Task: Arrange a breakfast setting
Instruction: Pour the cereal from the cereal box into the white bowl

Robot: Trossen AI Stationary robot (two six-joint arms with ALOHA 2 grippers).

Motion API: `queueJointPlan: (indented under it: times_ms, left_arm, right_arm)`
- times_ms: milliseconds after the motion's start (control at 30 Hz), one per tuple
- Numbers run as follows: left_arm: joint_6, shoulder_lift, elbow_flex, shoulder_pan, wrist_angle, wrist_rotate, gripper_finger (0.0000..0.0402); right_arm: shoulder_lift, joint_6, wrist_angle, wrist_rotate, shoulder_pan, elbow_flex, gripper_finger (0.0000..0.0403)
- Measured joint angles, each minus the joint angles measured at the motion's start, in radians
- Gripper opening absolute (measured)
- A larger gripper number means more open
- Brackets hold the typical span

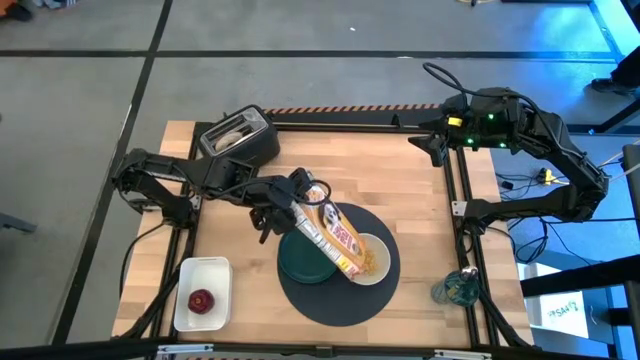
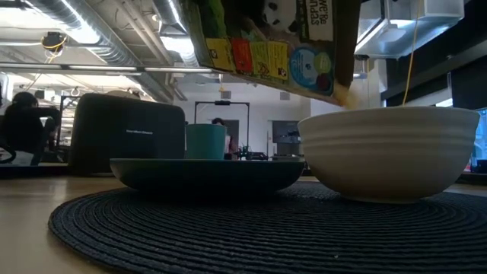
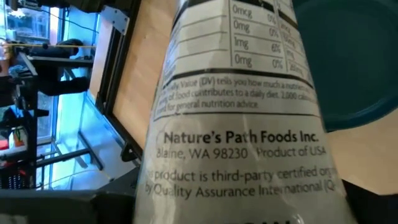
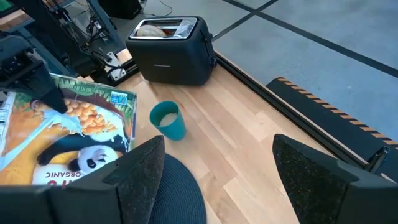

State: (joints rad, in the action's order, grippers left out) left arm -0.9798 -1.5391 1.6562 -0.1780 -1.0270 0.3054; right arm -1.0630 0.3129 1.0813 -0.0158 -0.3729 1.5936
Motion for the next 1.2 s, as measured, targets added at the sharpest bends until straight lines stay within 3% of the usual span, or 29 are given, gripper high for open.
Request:
queueJointPlan:
  times_ms: [767, 1200]
  left_arm:
    - [0.040, 0.000, 0.000, -0.001, -0.020, 0.023, 0.0207]
    - [0.185, 0.000, 0.000, -0.002, -0.027, -0.074, 0.0207]
  right_arm:
    - [0.000, -0.002, -0.001, 0.000, 0.000, 0.000, 0.0289]
    - [0.000, -0.004, -0.001, 0.000, 0.000, 0.000, 0.0289]
